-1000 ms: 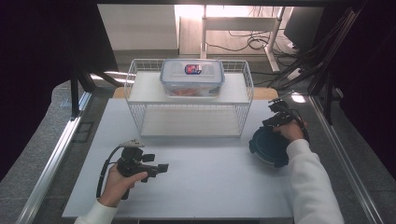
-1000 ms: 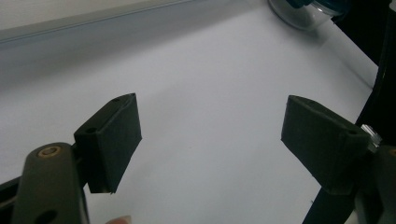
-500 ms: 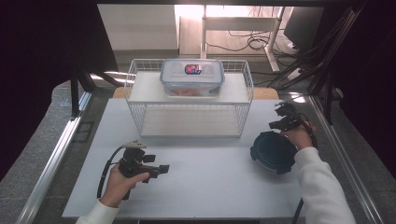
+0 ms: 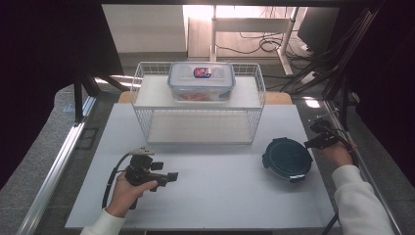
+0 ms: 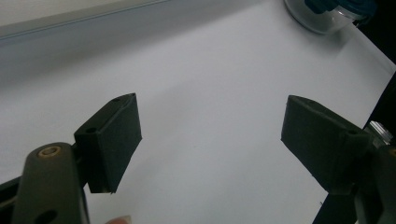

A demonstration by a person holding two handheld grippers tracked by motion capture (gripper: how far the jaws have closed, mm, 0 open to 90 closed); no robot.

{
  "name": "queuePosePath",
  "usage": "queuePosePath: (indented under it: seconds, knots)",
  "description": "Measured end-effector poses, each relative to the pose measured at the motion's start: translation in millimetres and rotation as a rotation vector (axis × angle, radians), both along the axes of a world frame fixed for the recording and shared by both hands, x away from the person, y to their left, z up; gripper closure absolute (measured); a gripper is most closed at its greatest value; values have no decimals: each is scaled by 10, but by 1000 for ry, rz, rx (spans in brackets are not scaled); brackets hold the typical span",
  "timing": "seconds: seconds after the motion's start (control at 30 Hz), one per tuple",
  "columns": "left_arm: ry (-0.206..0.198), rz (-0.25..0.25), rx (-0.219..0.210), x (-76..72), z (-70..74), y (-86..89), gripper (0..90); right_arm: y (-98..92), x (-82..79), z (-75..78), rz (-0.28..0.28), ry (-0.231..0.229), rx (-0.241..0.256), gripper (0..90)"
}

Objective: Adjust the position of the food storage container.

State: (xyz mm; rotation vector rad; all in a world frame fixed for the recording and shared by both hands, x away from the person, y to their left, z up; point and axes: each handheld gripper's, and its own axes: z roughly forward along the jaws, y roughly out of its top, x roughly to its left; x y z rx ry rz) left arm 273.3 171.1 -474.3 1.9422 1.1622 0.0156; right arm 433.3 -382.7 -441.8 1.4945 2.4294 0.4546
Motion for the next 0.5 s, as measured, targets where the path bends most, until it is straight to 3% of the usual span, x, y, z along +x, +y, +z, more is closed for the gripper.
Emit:
queuePosePath:
  seconds: [0.13,0.33,0.4,0.5]
  knots:
    - [-1,3,9,3,-4,1,190,20,-10,-23,11,-3,-6,891]
    - [5,5,27,21,-38,-7,189,105,-29,-74,38,18,-65,892]
    - [8,6,30,22,-46,-2,189,130,-43,-102,42,29,-23,893]
    - [8,9,25,20,-45,4,189,202,-98,-144,54,37,-21,893]
